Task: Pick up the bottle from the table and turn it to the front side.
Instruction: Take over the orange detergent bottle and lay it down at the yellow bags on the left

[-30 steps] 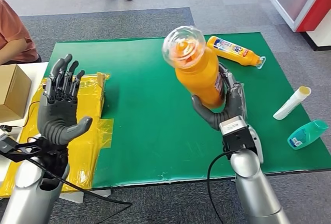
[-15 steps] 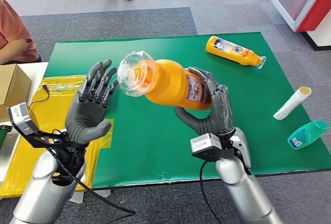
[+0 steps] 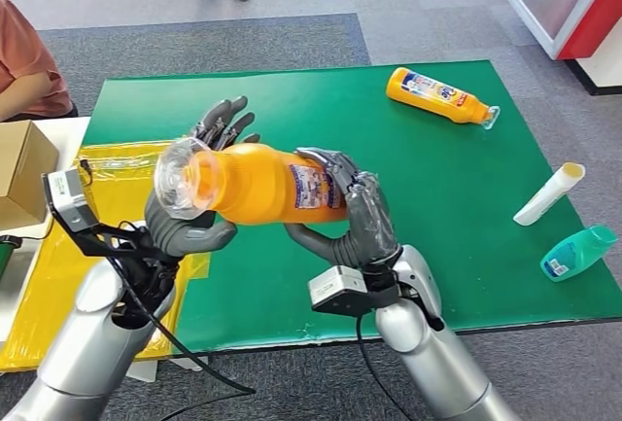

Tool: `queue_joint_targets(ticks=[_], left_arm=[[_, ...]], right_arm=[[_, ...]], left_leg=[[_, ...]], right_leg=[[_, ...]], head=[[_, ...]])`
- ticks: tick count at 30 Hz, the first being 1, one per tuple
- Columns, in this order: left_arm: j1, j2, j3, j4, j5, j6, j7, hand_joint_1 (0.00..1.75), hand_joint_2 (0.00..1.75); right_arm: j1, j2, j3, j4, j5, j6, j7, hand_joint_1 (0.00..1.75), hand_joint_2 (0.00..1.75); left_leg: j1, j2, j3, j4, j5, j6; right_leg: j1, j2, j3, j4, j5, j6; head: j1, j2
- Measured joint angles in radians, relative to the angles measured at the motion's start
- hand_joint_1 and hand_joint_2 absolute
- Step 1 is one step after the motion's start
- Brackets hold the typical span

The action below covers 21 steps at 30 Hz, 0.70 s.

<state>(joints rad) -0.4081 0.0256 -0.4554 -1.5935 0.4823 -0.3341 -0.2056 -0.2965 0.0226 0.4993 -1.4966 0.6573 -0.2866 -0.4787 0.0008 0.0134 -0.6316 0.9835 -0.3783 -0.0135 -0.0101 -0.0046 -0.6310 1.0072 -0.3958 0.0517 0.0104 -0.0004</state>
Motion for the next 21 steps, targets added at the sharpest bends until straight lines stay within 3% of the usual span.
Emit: queue_joint_targets(ticks=[6, 10, 21], left_arm=[[-0.022, -0.001, -0.02, 0.013, -0.002, 0.002, 0.0, 0.02, 1.75], [-0.029, -0.003, -0.039, 0.021, -0.007, 0.001, 0.002, 1.75, 1.75], [-0.044, -0.001, -0.055, 0.036, -0.029, 0.005, 0.003, 1.75, 1.75]], right_arm=[[-0.014, 0.008, 0.032, 0.025, 0.003, 0.004, 0.011, 1.75, 1.75], [-0.027, 0.014, 0.048, 0.039, 0.005, 0.011, 0.02, 1.75, 1.75], [-0.039, 0.014, 0.057, 0.053, 0.004, 0.013, 0.037, 1.75, 1.75]], left_leg=[[0.0, 0.0, 0.0, 0.0, 0.0, 0.0], [0.0, 0.0, 0.0, 0.0, 0.0, 0.0], [0.0, 0.0, 0.0, 0.0, 0.0, 0.0]], right_leg=[[0.0, 0.0, 0.0, 0.0, 0.0, 0.0], [0.0, 0.0, 0.0, 0.0, 0.0, 0.0], [0.0, 0.0, 0.0, 0.0, 0.0, 0.0]], head=[[0.0, 0.0], [0.0, 0.0], [0.0, 0.0]])
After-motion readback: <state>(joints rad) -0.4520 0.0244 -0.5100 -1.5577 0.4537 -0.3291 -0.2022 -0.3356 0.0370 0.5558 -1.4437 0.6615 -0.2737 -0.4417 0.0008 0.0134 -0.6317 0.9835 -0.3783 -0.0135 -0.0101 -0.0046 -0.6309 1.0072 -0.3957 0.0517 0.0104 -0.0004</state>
